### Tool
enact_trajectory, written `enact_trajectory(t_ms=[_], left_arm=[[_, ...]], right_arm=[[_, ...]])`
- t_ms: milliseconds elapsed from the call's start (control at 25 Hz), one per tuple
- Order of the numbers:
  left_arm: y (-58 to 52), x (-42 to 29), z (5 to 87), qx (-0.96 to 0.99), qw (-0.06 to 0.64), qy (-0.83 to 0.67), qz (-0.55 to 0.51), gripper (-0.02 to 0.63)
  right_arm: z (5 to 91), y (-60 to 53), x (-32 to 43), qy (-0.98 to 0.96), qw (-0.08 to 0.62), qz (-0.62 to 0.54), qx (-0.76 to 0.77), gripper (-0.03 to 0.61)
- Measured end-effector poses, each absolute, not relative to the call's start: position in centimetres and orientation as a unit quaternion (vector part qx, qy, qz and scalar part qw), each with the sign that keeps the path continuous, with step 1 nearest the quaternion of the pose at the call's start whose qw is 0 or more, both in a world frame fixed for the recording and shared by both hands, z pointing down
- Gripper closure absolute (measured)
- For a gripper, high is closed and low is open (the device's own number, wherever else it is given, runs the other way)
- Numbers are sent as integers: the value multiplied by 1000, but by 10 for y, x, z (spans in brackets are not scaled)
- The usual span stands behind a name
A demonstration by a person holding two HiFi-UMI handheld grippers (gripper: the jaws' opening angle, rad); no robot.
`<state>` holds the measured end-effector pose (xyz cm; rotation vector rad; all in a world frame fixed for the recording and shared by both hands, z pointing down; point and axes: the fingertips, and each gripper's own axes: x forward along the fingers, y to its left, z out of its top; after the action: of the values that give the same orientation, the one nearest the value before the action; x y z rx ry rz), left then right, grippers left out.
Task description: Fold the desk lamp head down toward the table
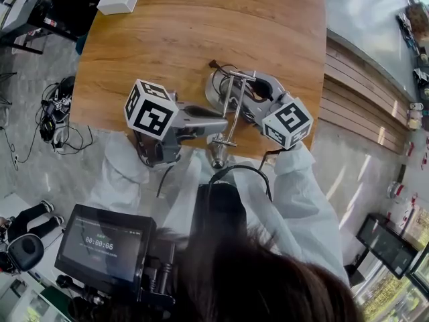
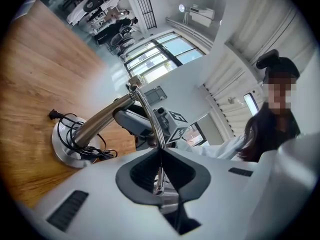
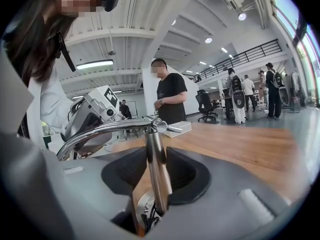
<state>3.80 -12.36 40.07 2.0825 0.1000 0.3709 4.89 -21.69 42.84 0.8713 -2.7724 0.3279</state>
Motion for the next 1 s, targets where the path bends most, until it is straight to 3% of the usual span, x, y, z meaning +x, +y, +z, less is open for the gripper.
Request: enact_trajectory(t_ms=[720, 880, 1000], left_arm=[[-130, 40, 431, 915, 356, -12, 191, 586], [-133, 39, 434, 923, 341, -12, 180, 533], [-135, 41, 437, 930, 309, -14, 199, 532]], right_arm=[[426, -214, 51, -944, 105, 117, 290, 457], [425, -212, 51, -945, 106, 118, 286, 456], [424, -211, 52, -945, 107, 117, 287, 456]])
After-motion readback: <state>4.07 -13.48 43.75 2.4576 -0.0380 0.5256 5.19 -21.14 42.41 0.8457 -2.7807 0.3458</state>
